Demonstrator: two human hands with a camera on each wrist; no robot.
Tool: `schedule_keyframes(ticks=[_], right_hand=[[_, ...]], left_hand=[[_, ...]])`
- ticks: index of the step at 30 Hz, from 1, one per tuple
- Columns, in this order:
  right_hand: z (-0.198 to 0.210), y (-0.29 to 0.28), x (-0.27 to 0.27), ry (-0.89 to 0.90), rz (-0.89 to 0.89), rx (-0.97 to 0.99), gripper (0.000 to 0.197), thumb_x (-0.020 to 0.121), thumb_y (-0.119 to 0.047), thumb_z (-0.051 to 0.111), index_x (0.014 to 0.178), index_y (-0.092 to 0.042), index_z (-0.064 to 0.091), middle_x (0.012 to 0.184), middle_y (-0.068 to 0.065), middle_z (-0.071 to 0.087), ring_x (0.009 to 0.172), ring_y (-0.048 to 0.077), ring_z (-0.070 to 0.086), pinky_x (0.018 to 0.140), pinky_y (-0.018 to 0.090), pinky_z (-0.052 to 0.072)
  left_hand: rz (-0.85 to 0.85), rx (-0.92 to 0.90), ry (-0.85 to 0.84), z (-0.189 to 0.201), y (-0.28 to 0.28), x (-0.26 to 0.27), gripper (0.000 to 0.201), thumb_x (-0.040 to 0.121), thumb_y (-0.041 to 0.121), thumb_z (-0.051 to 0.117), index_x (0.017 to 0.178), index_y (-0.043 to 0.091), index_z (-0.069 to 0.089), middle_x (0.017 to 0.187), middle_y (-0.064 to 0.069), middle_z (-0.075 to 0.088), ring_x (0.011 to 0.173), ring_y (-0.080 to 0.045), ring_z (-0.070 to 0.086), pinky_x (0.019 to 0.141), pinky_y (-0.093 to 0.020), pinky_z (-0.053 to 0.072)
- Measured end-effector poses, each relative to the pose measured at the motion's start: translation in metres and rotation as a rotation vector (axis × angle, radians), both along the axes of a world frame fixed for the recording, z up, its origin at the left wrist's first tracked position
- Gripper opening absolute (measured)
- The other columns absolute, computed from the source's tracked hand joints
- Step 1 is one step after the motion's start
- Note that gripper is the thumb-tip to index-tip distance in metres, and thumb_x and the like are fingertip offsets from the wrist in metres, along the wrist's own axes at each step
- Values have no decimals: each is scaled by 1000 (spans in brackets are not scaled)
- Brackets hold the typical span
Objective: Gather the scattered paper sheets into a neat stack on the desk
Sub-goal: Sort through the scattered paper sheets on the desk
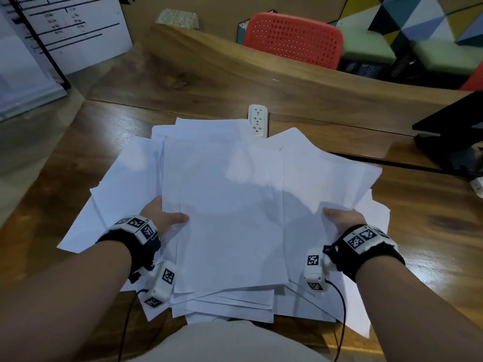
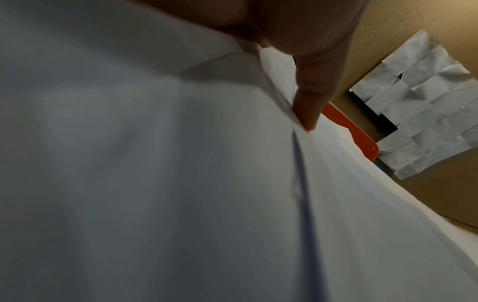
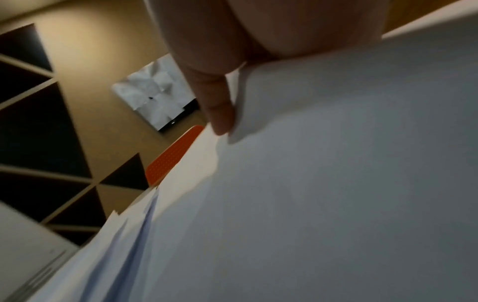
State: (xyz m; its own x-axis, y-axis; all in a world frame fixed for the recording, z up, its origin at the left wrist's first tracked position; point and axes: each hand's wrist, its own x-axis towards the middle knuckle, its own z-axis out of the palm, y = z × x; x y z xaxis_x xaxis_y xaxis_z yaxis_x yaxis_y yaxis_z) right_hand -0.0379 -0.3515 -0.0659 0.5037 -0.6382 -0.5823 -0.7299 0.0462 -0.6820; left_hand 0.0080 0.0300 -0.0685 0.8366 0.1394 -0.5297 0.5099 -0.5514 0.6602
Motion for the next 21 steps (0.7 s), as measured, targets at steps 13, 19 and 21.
schedule_keyframes(ticks=[13, 19, 21], right_hand=[[146, -1, 32, -667, -116, -380, 41, 86, -11, 58, 126, -3, 55, 116, -1, 61, 103, 5, 57, 56, -7, 35], [91, 35, 29, -338, 124, -379, 16, 86, -11, 59, 97, 1, 56, 105, 18, 60, 103, 31, 60, 66, 18, 44], [60, 54, 16, -273, 230, -341, 16, 83, -7, 60, 98, 0, 57, 107, 22, 62, 103, 33, 60, 78, 28, 46]], left_hand=[[5, 20, 37, 4, -2, 0, 81, 70, 24, 78, 137, 3, 36, 138, -15, 49, 123, -32, 49, 100, -35, 39], [-19, 25, 13, 3, -1, -5, 54, 70, 29, 77, 112, 9, 49, 110, -7, 61, 103, -29, 58, 87, -31, 45], [-11, -65, 5, 7, -2, -5, 69, 67, 39, 77, 122, 9, 48, 110, -6, 57, 100, -25, 54, 86, -31, 39]])
